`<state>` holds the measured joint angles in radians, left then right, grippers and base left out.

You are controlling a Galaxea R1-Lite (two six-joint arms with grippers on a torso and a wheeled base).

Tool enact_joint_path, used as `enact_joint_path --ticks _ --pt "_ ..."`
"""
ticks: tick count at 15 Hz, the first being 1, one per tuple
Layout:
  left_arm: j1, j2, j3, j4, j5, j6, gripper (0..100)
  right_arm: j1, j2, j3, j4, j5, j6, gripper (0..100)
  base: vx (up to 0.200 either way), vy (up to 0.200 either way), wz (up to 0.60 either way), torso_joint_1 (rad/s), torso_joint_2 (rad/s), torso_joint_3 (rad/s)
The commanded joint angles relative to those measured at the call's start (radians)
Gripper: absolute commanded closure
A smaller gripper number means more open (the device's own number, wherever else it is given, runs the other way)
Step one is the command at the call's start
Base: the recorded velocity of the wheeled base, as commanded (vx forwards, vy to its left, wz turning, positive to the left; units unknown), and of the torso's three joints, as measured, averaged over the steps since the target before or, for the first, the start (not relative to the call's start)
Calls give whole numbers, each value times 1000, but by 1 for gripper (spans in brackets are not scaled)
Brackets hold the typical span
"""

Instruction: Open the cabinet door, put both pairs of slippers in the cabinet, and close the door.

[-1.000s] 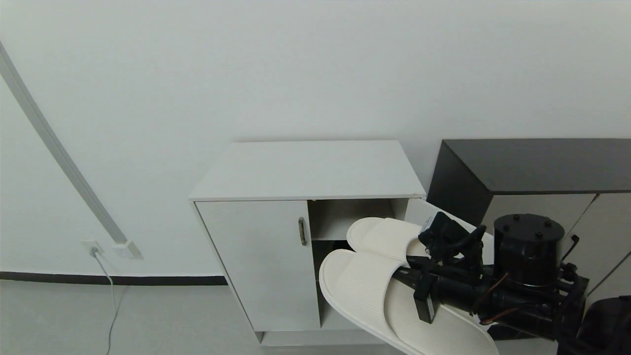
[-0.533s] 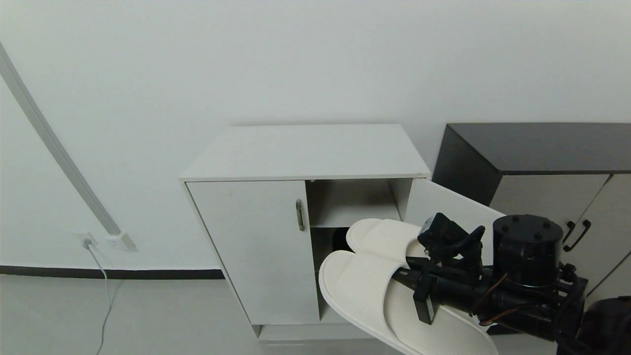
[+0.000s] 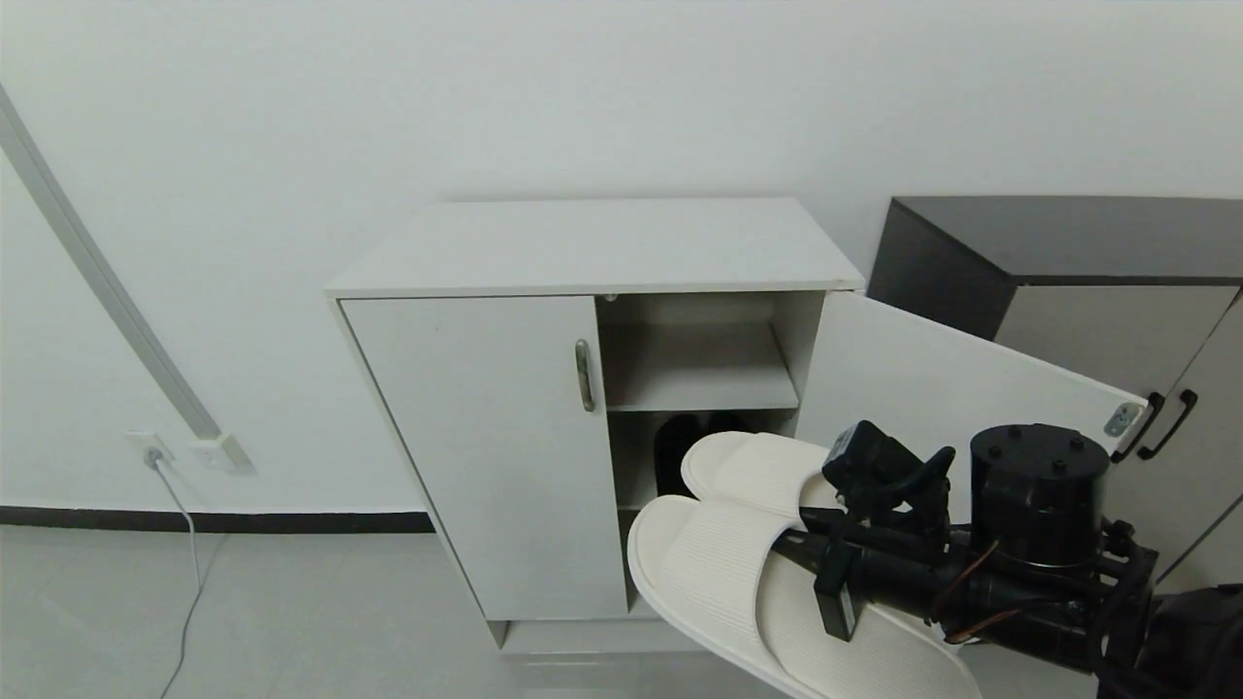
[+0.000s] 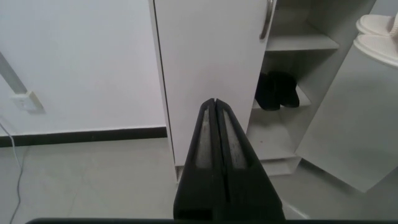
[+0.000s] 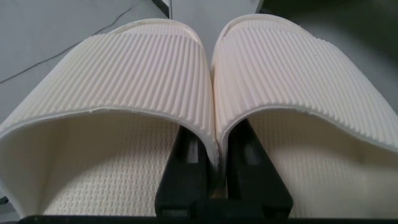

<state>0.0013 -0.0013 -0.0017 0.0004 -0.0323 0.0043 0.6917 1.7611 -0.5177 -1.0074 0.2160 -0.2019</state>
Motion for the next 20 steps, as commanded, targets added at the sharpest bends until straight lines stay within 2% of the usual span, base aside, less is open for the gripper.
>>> enact_joint_path --ticks 1,12,17,20 --pt "0 1 0 0 -1 0 100 2 1 2 0 0 -1 100 0 0 0 -178 496 325" --pt "0 1 0 1 -1 0 100 0 9 2 -10 0 -1 100 0 0 0 -120 470 344" --pt "0 1 0 1 -1 0 100 2 28 8 -48 -3 -1 100 0 0 0 -22 419 389" --pt "0 1 0 0 0 0 100 0 40 11 -49 -3 -1 100 0 0 0 1 119 115"
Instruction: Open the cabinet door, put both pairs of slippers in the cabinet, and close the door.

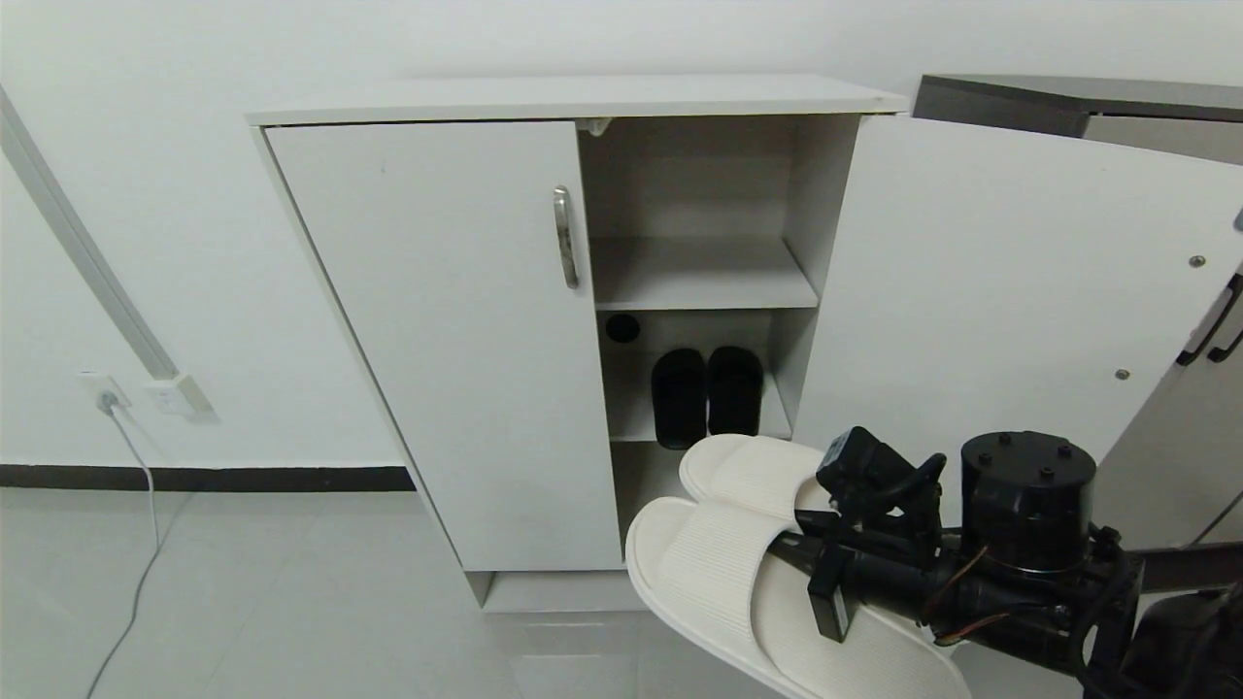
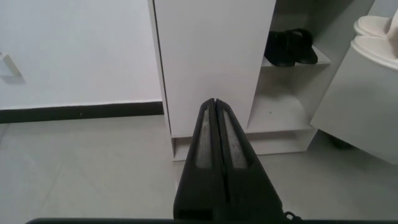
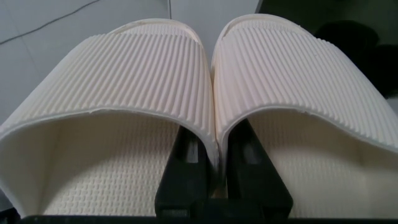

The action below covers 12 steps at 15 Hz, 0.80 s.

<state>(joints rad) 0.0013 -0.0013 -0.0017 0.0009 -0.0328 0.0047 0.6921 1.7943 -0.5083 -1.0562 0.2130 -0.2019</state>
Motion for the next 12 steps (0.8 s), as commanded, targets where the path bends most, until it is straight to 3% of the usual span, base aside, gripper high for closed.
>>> enact_joint_path --ticks 1,5,8,10,11,12 --pt "0 1 0 1 -1 0 100 0 7 5 -1 0 -1 100 0 0 0 0 0 0" --pt "0 1 0 -1 -1 0 100 0 7 31 -44 2 -1 100 0 0 0 0 0 0" --pt "0 1 0 -1 -1 0 100 0 47 65 -110 -6 -13 100 0 200 0 1 7 4" --pt "0 1 0 -1 1 0 100 1 68 65 -137 -7 -40 100 0 0 0 0 0 0" --pt "0 1 0 1 1 0 100 3 83 27 -131 -23 -36 100 0 0 0 0 0 0" --pt "0 1 0 1 1 0 100 4 111 -18 -127 -101 -2 100 0 0 0 0 0 0"
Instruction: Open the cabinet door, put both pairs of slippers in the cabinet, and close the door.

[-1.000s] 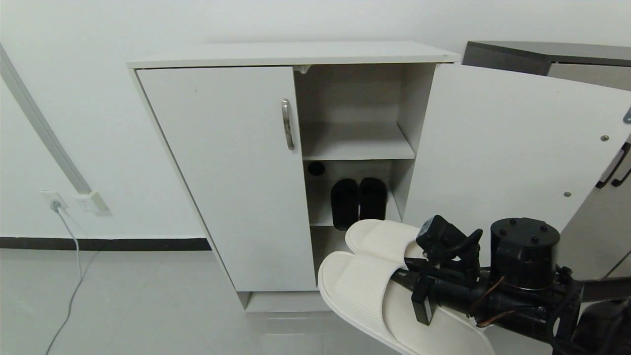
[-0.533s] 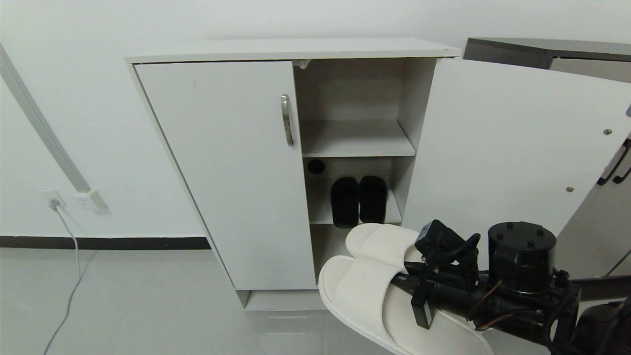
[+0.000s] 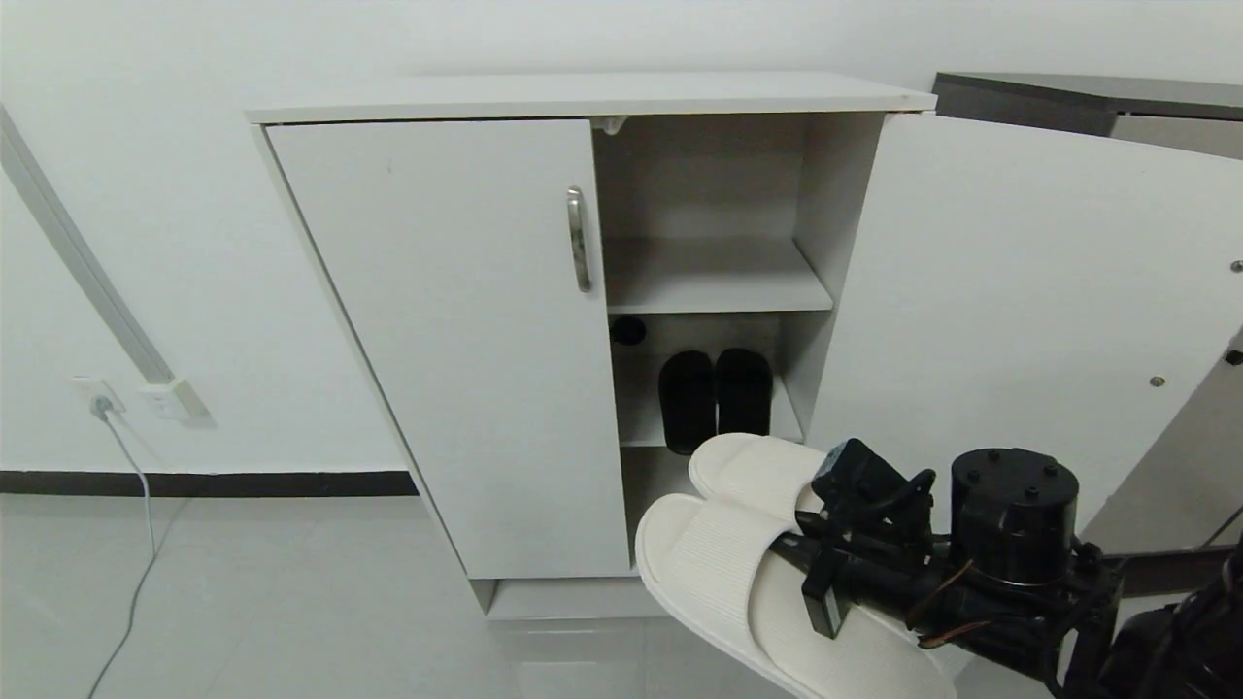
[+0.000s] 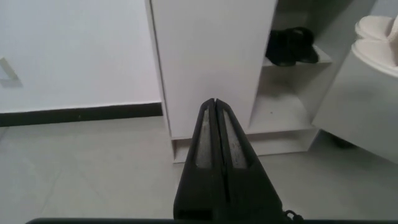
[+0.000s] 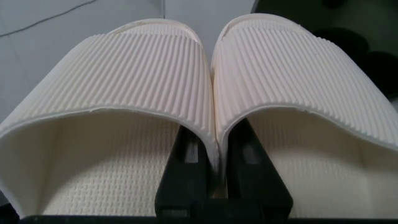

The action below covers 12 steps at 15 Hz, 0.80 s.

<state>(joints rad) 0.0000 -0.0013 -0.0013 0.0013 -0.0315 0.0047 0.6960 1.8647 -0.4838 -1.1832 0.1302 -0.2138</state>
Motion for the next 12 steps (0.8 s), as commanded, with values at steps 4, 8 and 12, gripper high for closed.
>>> enact_joint_path --ticks 4,8,12 --pt "2 1 0 -1 -1 0 100 62 160 -150 -4 -345 168 100 0 0 0 0 0 0" --pt "2 1 0 -1 -1 1 100 89 235 -257 91 -514 300 100 0 0 0 0 0 0" --pt "2 1 0 -1 -1 1 100 103 263 -453 356 -710 455 100 0 0 0 0 0 0"
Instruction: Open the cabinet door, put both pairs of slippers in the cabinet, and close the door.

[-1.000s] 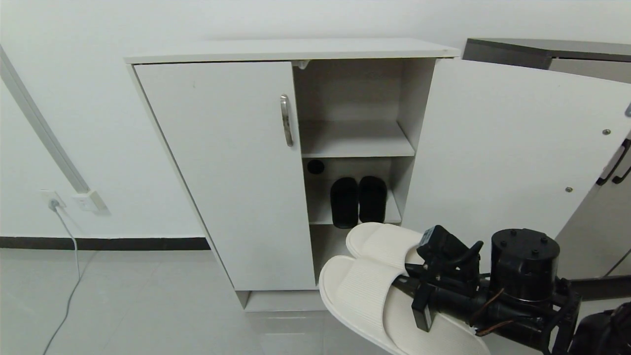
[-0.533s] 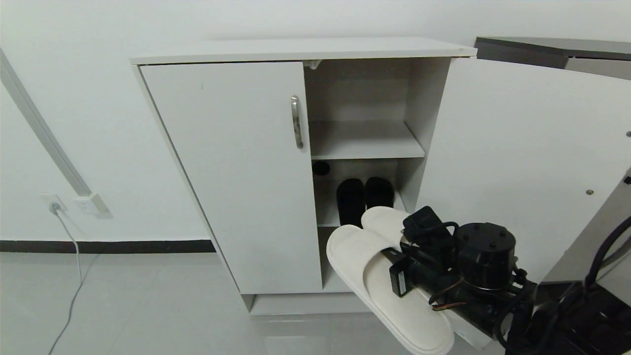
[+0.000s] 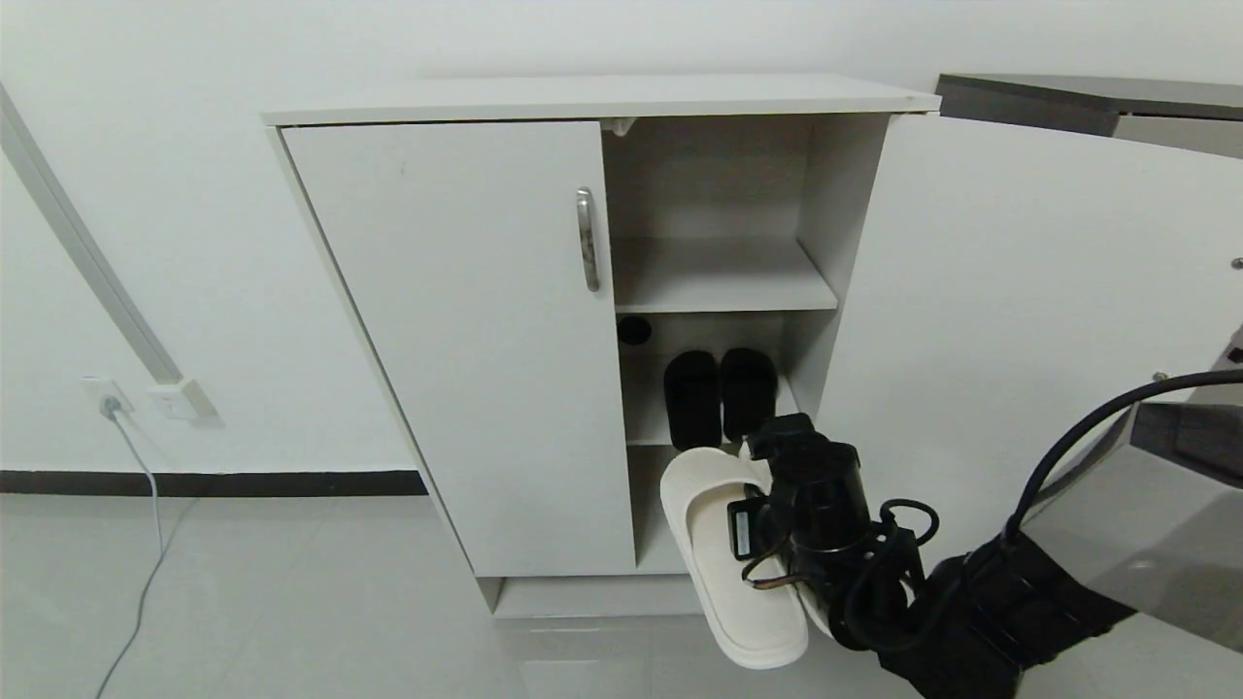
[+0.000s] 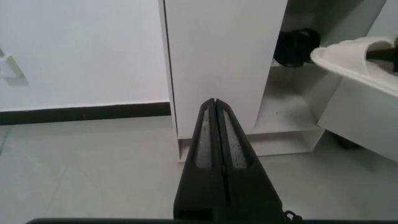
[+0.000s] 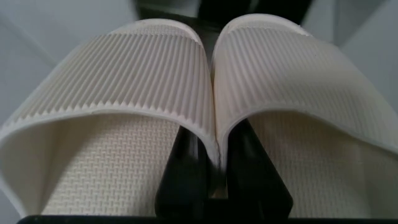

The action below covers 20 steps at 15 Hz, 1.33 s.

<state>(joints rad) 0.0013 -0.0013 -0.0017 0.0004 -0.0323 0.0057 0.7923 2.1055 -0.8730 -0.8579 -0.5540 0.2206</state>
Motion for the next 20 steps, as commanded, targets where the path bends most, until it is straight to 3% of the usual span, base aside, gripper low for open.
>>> enact_joint_path --ticks 1,3,9,20 --pt "0 1 0 0 0 0 100 8 16 -113 77 -53 23 100 0 0 0 0 0 0" --pt "0 1 0 1 0 0 100 27 -12 -170 95 -75 14 100 0 0 0 0 0 0" --pt "0 1 0 0 0 0 100 33 -127 -365 402 -130 -3 100 0 0 0 0 0 0" --pt "0 1 0 0 -1 2 100 18 -130 -624 606 -149 -10 100 0 0 0 0 0 0"
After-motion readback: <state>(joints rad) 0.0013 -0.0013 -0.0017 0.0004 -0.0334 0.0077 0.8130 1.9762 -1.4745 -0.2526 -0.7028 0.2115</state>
